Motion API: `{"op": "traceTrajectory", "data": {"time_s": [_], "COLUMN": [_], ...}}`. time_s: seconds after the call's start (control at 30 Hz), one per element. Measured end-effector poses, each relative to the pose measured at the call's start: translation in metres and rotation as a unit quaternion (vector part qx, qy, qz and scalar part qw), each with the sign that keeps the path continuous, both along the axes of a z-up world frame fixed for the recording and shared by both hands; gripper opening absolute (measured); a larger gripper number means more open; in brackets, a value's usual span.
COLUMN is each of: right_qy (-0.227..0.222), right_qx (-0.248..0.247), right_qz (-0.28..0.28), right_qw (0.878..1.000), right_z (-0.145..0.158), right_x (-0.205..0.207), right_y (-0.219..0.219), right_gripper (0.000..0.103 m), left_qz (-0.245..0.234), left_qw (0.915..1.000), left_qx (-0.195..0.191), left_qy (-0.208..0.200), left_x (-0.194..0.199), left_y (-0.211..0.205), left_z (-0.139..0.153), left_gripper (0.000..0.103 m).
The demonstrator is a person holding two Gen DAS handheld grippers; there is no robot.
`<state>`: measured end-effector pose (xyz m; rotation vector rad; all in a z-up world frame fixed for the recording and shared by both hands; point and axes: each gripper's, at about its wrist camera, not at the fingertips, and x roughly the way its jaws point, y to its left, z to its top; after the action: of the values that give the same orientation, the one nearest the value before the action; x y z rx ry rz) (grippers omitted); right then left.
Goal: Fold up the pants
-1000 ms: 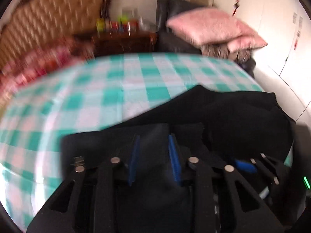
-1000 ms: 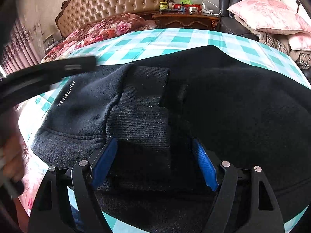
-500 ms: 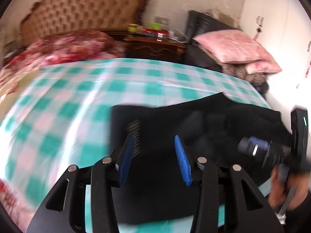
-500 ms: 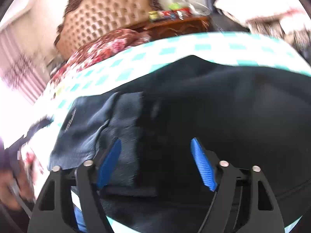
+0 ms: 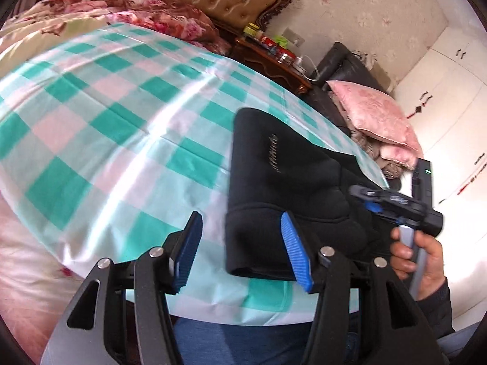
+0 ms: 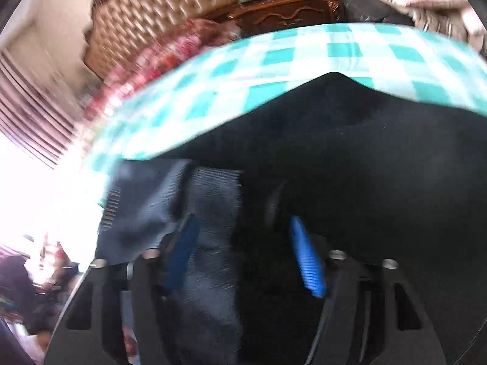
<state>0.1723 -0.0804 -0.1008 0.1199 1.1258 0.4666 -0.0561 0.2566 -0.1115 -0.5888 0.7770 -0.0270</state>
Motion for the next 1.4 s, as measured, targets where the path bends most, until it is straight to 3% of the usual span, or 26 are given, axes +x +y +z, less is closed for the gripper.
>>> {"op": "traceTrajectory", "data": {"time_s": [0.2, 0.43, 0.6, 0.73, 0.9, 1.0, 1.1, 1.4], "right_qy": [-0.039, -0.129, -0.127, -0.181, -0.185, -0.189, -0.189, -0.195], "right_qx": [-0.057, -0.082, -0.149, -0.21, -0.212, -0.214, -0.214, -0.217], "right_qz": [0.002, 0.042, 0.072, 0.083, 0.08, 0.079, 0.08, 0.079], "right_qw": [0.998, 0.987, 0.978, 0.957, 0.956, 0.955, 0.955, 0.953], "right_z": [0.004, 0.042, 0.01, -0.004, -0.007, -0.007, -0.007, -0.007], "right_x": [-0.012, -0.043, -0.051, -0.067, -0.064, -0.064, -0.064, -0.065], "right_y": [0.008, 0.053, 0.095, 0.106, 0.103, 0.104, 0.104, 0.105], "right_gripper": [0.048, 0.049, 0.05, 0.053, 0.053, 0.053, 0.054, 0.054], "left_qz": [-0.015, -0.013, -0.015, -0.018, -0.02, -0.025, -0.029, -0.023], "left_qw": [0.9986, 0.9984, 0.9985, 0.9986, 0.9986, 0.9988, 0.9983, 0.9995], "left_qx": [-0.001, -0.004, 0.002, 0.012, 0.024, 0.019, 0.035, 0.008], "left_qy": [0.051, 0.055, 0.052, 0.048, 0.044, 0.037, 0.036, 0.02], "left_x": [0.012, 0.01, 0.012, 0.013, 0.012, 0.011, 0.011, 0.006], "left_y": [-0.016, -0.018, -0.019, -0.021, -0.024, -0.028, -0.031, -0.025], "left_z": [-0.025, -0.03, -0.032, -0.032, -0.032, -0.031, -0.029, -0.026], "left_gripper": [0.054, 0.055, 0.055, 0.055, 0.053, 0.043, 0.041, 0.038]}}
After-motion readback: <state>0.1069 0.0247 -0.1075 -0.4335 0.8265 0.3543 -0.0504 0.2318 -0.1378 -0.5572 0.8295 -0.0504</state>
